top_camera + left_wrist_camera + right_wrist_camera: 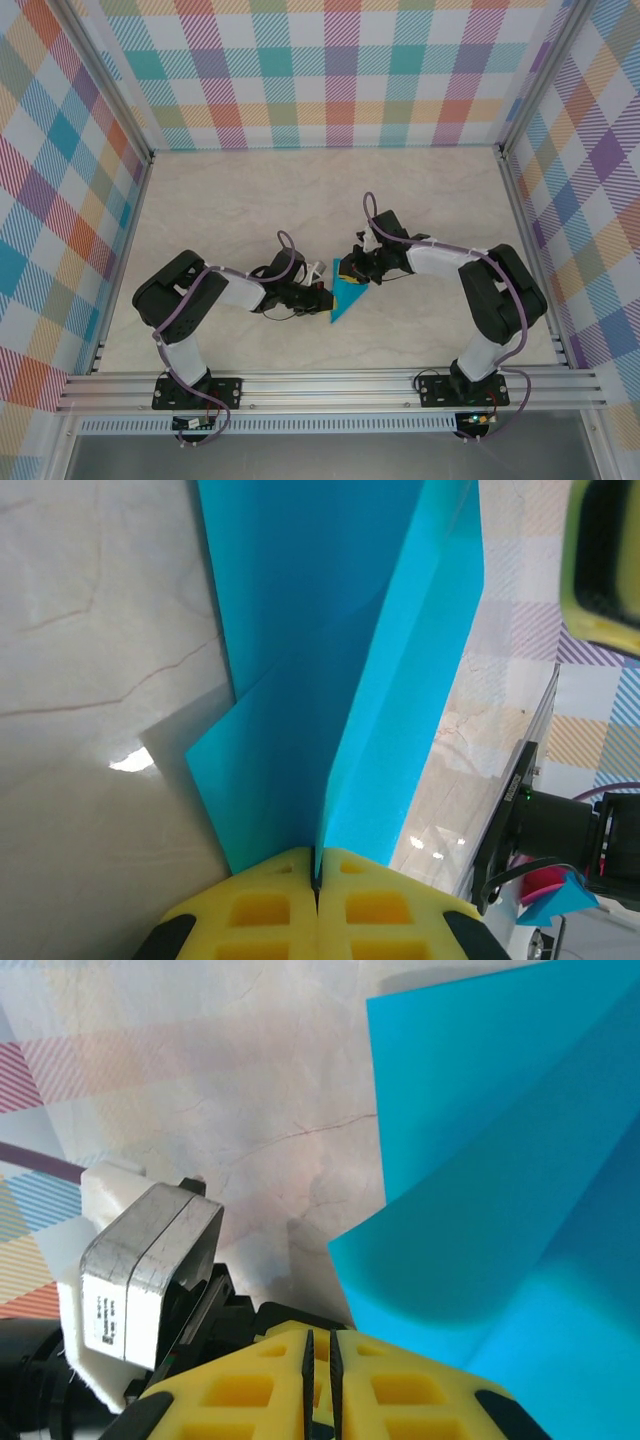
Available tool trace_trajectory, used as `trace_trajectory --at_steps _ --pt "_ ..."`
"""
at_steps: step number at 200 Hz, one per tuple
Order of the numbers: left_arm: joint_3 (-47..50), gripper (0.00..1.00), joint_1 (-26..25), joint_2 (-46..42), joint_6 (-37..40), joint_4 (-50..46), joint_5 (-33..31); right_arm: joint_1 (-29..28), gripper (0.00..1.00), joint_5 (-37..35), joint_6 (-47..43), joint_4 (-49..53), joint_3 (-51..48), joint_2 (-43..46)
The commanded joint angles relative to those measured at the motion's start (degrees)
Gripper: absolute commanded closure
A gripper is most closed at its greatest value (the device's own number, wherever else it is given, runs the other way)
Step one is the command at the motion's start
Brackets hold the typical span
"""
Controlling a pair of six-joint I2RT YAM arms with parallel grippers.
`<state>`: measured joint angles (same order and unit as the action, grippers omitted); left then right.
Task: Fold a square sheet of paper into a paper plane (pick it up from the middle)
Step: Fourth fold the wing at the center of the table.
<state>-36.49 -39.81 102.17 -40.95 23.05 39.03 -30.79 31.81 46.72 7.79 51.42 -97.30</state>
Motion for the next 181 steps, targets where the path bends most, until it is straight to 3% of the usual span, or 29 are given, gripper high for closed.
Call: trace_trajectory --at_steps 1,108,136,181 --pt "-0.77 1.00 -0.25 3.90 0.44 -1.02 -3.59 0.11 0.85 4.40 0.27 -3.35 -0.61 -2.45" --pt "-2.16 0.99 -0.25 4.87 1.81 -7.61 -4.88 0.37 0.87 0.21 -0.31 -1.03 2.28 -9.32" --pt "-2.63 0.94 -0.34 4.72 1.84 -8.94 -5.69 0.46 0.87 0.34 -0.44 -1.81 1.93 -10.09" --pt "-2.18 0.75 -1.22 0.41 1.67 -9.82 -6.91 0.53 0.88 0.70 -0.97 -1.36 1.60 -11.13"
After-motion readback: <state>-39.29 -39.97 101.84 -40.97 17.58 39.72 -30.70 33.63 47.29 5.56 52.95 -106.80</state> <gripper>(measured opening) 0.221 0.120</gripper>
